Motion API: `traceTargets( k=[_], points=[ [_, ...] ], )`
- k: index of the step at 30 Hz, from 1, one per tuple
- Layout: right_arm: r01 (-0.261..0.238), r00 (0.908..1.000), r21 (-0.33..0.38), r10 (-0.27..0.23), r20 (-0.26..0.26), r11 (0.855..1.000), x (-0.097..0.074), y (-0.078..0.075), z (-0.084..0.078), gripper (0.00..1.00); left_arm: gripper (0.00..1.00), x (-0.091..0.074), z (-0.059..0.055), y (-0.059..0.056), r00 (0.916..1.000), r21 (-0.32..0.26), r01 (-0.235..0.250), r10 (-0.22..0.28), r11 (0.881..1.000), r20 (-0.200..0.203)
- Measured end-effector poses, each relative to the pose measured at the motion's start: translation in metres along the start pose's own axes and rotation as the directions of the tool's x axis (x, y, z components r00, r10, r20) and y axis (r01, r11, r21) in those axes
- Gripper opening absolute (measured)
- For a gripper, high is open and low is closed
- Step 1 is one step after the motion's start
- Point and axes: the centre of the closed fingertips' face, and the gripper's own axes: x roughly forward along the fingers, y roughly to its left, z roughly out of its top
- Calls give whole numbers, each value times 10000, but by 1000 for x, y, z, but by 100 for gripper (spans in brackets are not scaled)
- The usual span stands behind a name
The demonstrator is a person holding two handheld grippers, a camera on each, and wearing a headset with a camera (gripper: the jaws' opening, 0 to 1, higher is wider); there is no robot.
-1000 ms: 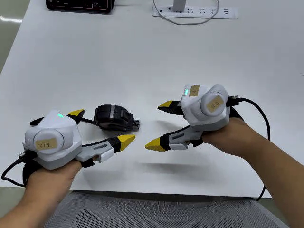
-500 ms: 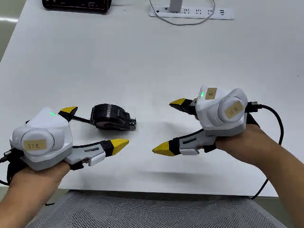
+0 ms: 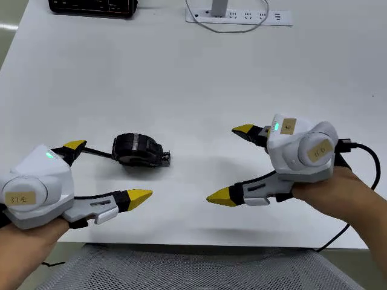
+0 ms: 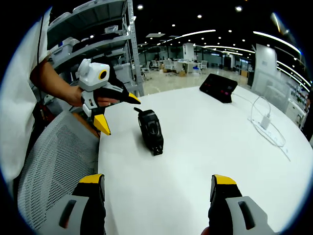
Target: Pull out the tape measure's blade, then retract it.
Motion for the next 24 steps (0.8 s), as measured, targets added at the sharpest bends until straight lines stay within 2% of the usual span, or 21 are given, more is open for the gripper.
traceTargets(
  k=[10, 24],
  points=[
    [488, 9988, 371, -490, 55, 9981, -19, -6, -12, 95, 99, -13, 2, -1, 9995, 222, 283, -286, 9994, 139],
    [915, 9957, 634, -922, 79, 9938, -44, -1, -23, 99, 99, -23, 1, -5, 9969, 727, 774, -781, 9943, 73]
  ],
)
